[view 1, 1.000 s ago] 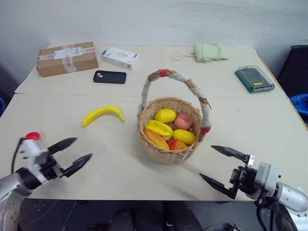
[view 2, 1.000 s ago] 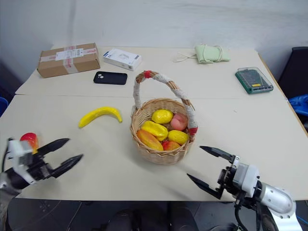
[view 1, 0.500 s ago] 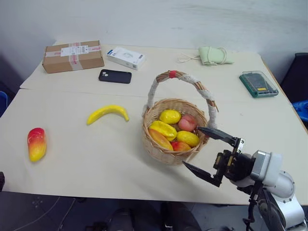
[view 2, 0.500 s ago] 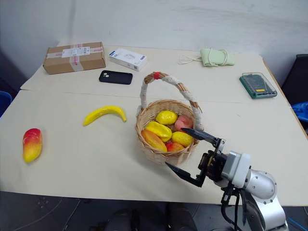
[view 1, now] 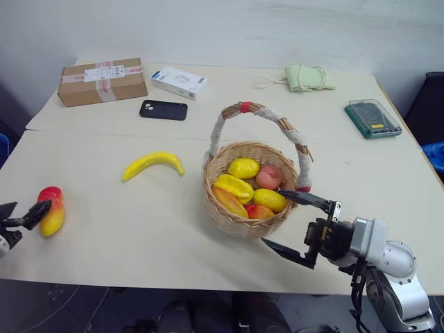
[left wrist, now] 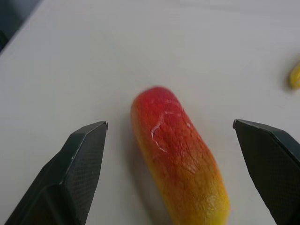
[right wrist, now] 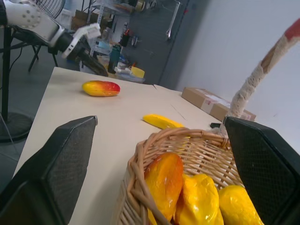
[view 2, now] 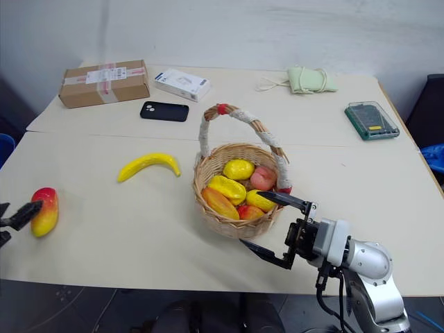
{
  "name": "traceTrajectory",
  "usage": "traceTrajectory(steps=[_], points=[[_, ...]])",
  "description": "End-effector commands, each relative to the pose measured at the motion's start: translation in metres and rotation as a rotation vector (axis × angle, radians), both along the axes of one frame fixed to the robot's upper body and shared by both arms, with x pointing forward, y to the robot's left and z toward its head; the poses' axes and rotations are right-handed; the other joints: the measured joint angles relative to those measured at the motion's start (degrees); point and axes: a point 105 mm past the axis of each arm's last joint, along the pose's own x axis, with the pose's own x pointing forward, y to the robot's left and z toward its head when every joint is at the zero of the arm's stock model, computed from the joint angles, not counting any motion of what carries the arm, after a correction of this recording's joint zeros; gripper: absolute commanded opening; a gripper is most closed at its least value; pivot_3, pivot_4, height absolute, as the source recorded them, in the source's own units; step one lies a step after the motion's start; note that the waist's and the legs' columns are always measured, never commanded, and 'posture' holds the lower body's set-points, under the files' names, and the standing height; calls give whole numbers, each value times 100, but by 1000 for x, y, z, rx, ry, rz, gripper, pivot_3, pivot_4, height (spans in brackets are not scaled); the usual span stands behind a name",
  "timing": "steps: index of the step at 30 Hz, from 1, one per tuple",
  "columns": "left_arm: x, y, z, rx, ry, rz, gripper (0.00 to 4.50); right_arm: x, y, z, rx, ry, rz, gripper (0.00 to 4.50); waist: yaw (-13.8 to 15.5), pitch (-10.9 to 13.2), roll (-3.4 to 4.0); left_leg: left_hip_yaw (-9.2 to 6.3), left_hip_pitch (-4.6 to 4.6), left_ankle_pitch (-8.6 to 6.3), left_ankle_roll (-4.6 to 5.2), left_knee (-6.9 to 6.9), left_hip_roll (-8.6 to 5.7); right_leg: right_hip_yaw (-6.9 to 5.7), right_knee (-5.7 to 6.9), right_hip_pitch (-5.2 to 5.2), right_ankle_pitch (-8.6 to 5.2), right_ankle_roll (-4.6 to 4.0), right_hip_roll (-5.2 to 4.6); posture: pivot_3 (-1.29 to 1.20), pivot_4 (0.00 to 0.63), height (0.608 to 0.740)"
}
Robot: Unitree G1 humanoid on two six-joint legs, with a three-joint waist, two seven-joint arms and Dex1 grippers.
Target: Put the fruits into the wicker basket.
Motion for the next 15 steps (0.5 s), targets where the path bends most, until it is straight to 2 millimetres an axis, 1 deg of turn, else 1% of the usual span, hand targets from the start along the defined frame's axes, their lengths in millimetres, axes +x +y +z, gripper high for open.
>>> traceTrajectory(steps=[1,3,5,7,10,12,13,15], points=[[3,4,-7,-14,71,24,4500,-2,0,5,8,-40,-2,4453,-17,-1,-2,-2,-1,5,-11,-2,4,-2,3,-4,-4,-4,5,0,150,740],[5,0,-8,-21,91,13,4500,-1,0,5,5,-45,-9,4453,-32,0,-2,-2,-4,4,-15,-1,6,-2,15,-13,-11,-8,9,0,150,740],[8,-2,-11,-30,116,-4,4113,1,-2,5,0,-50,-22,4500,-32,0,-3,-2,-3,4,-15,2,6,-2,20,-14,-12,-8,9,0,150,740],[11,-4,-13,-44,127,-27,3593,2,-3,5,-2,-53,-33,4500,-37,0,-3,-3,-3,5,-15,10,5,-1,27,-13,-12,-8,9,0,150,740],[12,-2,-15,-58,126,-39,2598,3,-4,4,-2,-55,-37,4500,-36,0,-3,-2,1,9,-14,16,4,1,36,-12,-11,-7,7,0,150,740],[18,-16,2,-60,28,-154,1989,3,-5,3,-8,-50,-46,4500,-34,0,-2,-4,3,11,-17,16,4,1,40,-12,-12,-8,7,0,150,740],[20,-25,12,-58,-21,-230,1844,3,-7,3,-12,-50,-54,4500,-33,-1,-4,-4,2,13,-19,15,4,0,41,-13,-12,-8,7,0,150,740],[22,-51,35,-65,-107,-414,1838,5,-12,4,-24,-57,-81,4500,-32,-1,-5,-8,0,14,-22,14,5,-4,41,-13,-13,-11,7,0,150,740]])
